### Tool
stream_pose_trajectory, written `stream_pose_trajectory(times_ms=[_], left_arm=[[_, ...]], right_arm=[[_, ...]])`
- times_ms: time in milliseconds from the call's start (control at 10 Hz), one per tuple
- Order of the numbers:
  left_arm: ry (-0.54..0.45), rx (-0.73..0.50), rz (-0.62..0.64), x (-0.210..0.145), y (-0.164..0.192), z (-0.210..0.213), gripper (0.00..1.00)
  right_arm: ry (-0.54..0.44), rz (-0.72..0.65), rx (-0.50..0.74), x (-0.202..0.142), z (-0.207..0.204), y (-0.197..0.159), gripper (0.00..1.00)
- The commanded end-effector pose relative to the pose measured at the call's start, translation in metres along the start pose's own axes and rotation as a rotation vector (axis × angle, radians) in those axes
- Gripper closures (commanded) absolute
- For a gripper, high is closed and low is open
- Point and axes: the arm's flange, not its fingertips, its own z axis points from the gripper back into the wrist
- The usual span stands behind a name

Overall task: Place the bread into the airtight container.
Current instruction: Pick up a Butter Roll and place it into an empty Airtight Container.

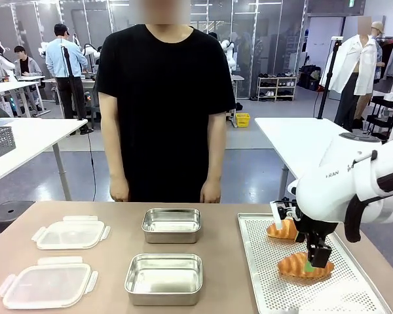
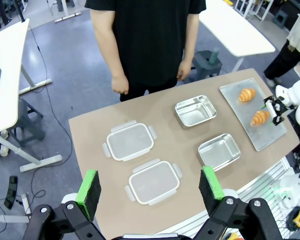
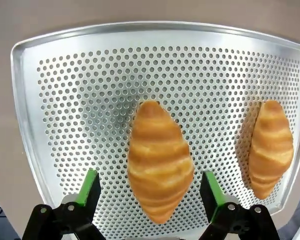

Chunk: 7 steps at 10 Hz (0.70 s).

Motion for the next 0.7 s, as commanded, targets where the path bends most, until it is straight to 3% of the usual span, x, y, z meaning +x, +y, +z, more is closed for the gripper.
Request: stream_pose_trajectory(times_ms=[0, 600], left_arm=[[-0.005, -0.004, -0.005, 0.001, -0.001, 0.002, 0.00], [-0.005, -0.004, -0.005, 0.001, -0.001, 0.002, 0.00]], right_arm=[[-0.005, 0.027, 0.006, -0.001, -0.010, -0.007, 0.00], [0.003, 0.040, -0.001, -0.001, -0.036, -0.015, 0.00]])
